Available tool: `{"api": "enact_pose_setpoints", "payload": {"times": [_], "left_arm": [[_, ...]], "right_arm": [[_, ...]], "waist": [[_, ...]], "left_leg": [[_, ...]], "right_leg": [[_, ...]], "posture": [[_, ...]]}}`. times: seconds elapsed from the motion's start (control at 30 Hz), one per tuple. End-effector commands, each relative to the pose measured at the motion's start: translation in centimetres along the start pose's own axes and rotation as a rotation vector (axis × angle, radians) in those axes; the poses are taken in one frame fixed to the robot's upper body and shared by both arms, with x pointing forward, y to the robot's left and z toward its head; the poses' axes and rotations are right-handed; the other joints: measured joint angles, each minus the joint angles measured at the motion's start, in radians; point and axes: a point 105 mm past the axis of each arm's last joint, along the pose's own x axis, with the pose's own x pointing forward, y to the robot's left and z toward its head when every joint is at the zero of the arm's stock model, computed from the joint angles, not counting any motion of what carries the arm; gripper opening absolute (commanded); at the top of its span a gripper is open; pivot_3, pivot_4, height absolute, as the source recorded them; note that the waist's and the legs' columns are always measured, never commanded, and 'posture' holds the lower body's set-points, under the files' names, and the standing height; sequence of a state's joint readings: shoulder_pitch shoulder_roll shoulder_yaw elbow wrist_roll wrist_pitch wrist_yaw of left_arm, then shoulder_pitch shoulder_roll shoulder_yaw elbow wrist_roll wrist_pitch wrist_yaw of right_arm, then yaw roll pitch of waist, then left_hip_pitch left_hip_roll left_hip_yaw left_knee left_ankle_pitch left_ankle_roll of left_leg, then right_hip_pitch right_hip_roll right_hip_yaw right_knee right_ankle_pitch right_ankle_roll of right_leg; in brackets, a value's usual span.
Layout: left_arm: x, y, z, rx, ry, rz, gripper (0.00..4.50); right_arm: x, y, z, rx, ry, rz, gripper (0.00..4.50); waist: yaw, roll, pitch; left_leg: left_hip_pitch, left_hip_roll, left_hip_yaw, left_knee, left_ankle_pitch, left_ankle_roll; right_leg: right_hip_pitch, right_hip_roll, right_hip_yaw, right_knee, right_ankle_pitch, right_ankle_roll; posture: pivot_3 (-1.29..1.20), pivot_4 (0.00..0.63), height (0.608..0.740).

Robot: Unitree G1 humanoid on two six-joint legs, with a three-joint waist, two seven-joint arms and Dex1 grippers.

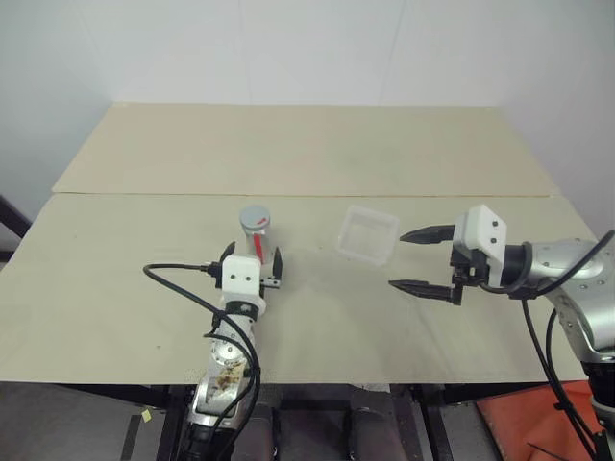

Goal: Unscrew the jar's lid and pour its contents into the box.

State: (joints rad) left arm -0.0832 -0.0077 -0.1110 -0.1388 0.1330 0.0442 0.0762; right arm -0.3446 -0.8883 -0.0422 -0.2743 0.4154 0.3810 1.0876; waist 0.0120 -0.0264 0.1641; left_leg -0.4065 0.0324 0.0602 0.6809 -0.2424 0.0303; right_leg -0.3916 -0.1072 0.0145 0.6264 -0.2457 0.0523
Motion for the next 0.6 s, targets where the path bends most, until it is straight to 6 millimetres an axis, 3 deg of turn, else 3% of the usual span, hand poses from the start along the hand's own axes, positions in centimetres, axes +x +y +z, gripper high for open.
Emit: {"api": "enact_pose_setpoints", "payload": {"times": [0.03, 0.37, 0.6], "left_arm": [[0.9, 0.2, 0.9, 0.005, -0.054, 0.012, 4.47], [3.1, -0.4, -0.2, 0.013, -0.050, 0.015, 4.47], [3.4, -0.1, -0.3, 0.014, -0.058, 0.040, 4.47]], "right_arm": [[0.1, -0.2, 1.5, -0.051, -0.030, -0.009, 4.50], [-0.2, -0.9, 1.6, -0.069, -0.020, -0.047, 4.50], [-0.2, -0.9, 1.4, -0.074, -0.011, -0.049, 4.50]], "waist": [[0.000, 0.000, 0.000], [0.000, 0.000, 0.000], [0.000, 0.000, 0.000]], "left_leg": [[0.000, 0.000, 0.000, 0.000, 0.000, 0.000], [0.000, 0.000, 0.000, 0.000, 0.000, 0.000], [0.000, 0.000, 0.000, 0.000, 0.000, 0.000]], "right_leg": [[0.000, 0.000, 0.000, 0.000, 0.000, 0.000], [0.000, 0.000, 0.000, 0.000, 0.000, 0.000], [0.000, 0.000, 0.000, 0.000, 0.000, 0.000]], "posture": [[0.00, 0.150, 0.740], [0.00, 0.150, 0.740], [0.00, 0.150, 0.740]]}}
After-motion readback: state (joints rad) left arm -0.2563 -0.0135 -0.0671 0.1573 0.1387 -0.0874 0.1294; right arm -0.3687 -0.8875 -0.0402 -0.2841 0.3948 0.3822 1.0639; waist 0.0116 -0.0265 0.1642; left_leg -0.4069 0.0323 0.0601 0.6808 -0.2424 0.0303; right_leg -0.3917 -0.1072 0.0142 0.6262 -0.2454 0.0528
